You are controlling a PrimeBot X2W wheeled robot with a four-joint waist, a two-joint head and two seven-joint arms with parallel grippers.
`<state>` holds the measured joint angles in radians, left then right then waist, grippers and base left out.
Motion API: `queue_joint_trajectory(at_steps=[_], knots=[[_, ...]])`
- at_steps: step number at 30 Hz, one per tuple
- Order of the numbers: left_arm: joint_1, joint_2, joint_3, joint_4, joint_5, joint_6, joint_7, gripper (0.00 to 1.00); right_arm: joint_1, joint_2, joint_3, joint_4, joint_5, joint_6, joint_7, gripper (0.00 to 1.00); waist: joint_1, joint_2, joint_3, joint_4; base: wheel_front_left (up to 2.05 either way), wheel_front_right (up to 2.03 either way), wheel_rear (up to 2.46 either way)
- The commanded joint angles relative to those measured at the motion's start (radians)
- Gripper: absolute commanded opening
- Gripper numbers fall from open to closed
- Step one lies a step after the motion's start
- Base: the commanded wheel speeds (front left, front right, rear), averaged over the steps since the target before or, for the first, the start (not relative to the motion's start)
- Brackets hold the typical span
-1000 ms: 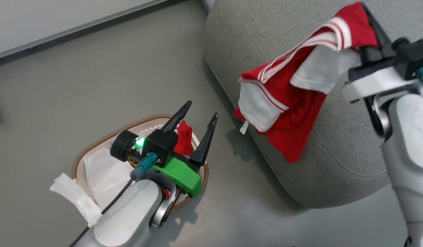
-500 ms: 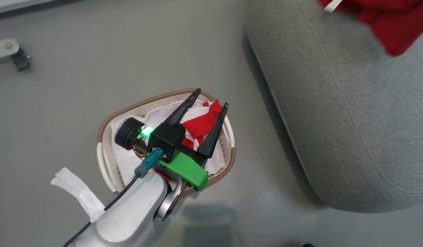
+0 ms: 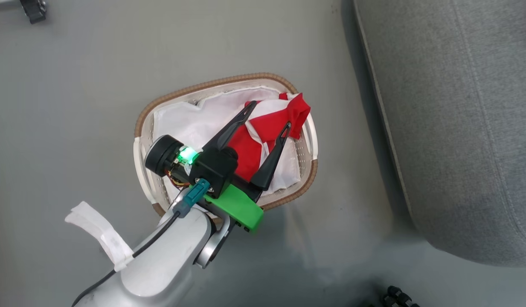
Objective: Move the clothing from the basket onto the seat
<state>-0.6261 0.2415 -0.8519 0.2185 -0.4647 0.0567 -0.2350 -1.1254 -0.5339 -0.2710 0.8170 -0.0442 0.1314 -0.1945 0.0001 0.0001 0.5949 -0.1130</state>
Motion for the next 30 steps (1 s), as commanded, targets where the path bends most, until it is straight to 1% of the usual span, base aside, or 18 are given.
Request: queue_joint_trajectory(at_steps=[1, 4, 6, 7, 8, 9, 10, 11, 14, 17, 19, 25, 30], knots=[[-0.02, 0.006, -0.003, -0.004, 0.014, 0.005, 0.0, 1.0, 0.025, 0.01, -0.028, 0.028, -0.013, -0.001, -0.015, 0.0, -0.0001, -0.0001, 0.038, 0.019, 0.0, 0.0, 0.0], [-0.02, 0.015, -0.009, -0.002, 0.018, 0.006, 0.005, 1.0, 0.065, 0.058, -0.09, 0.09, -0.034, -0.001, -0.04, 0.0, -0.0001, -0.0001, 0.052, 0.014, 0.0, 0.0, 0.0], [-0.023, 0.022, -0.008, -0.001, 0.021, 0.008, 0.006, 1.0, 0.081, 0.085, -0.113, 0.117, -0.049, -0.001, -0.055, 0.0, -0.0001, -0.0001, 0.059, 0.007, 0.0, 0.0, 0.0], [-0.023, 0.025, -0.008, 0.0, 0.018, 0.009, 0.006, 1.0, 0.085, 0.094, -0.123, 0.122, -0.056, -0.001, -0.06, 0.07, -0.0001, -0.0001, 0.06, 0.004, 0.0, 0.0, 0.0], [-0.023, 0.025, -0.007, 0.0, 0.017, 0.01, 0.007, 1.0, 0.092, 0.104, -0.131, 0.126, -0.067, -0.001, -0.065, 0.29, -0.0001, -0.0001, 0.059, -0.001, 0.0, 0.0, 0.0], [-0.023, 0.028, -0.006, 0.001, 0.016, 0.012, 0.006, 1.0, 0.099, 0.117, -0.137, 0.129, -0.072, -0.001, -0.066, 0.42, -0.0001, -0.0001, 0.058, -0.005, 0.0, 0.0, 0.0], [-0.023, 0.03, -0.006, 0.002, 0.014, 0.013, 0.007, 1.0, 0.106, 0.132, -0.145, 0.127, -0.073, -0.001, -0.07, 0.87, -0.0001, -0.0001, 0.054, -0.009, 0.0, 0.0, 0.0], [-0.023, 0.031, -0.006, 0.002, 0.013, 0.013, 0.006, 1.0, 0.111, 0.145, -0.152, 0.121, -0.068, -0.001, -0.07, 1.0, -0.0001, -0.0001, 0.051, -0.013, 0.0, 0.0, 0.0], [-0.023, 0.029, -0.001, 0.002, 0.006, 0.014, -0.001, 1.0, 0.148, 0.175, -0.169, 0.047, -0.04, -0.001, -0.071, 1.0, -0.0001, -0.0001, 0.035, -0.019, 0.0, 0.0, 0.0], [-0.006, 0.025, 0.009, 0.007, -0.003, 0.017, -0.008, 1.0, 0.215, 0.199, -0.154, -0.026, -0.021, -0.001, -0.071, 1.0, -0.0001, -0.0001, 0.012, -0.025, 0.0, 0.0, 0.0], [0.004, 0.024, 0.015, 0.012, -0.008, 0.017, -0.013, 1.0, 0.252, 0.203, -0.141, -0.066, -0.008, -0.001, -0.072, 1.0, -0.0001, -0.0001, -0.006, -0.027, 0.0, 0.0, 0.0], [0.031, 0.01, 0.042, 0.041, -0.019, 0.023, -0.025, 1.0, 0.363, 0.215, -0.085, -0.14, 0.014, -0.001, -0.072, 1.0, -0.0001, -0.0001, -0.087, -0.019, 0.0, 0.0, 0.0], [0.067, -0.009, 0.077, 0.07, -0.039, 0.022, -0.03, 1.0, 0.428, 0.218, -0.009, -0.152, 0.044, -0.001, -0.072, 1.0, -0.0001, -0.0001, -0.178, 0.0, 0.0, 0.0, 0.0]])
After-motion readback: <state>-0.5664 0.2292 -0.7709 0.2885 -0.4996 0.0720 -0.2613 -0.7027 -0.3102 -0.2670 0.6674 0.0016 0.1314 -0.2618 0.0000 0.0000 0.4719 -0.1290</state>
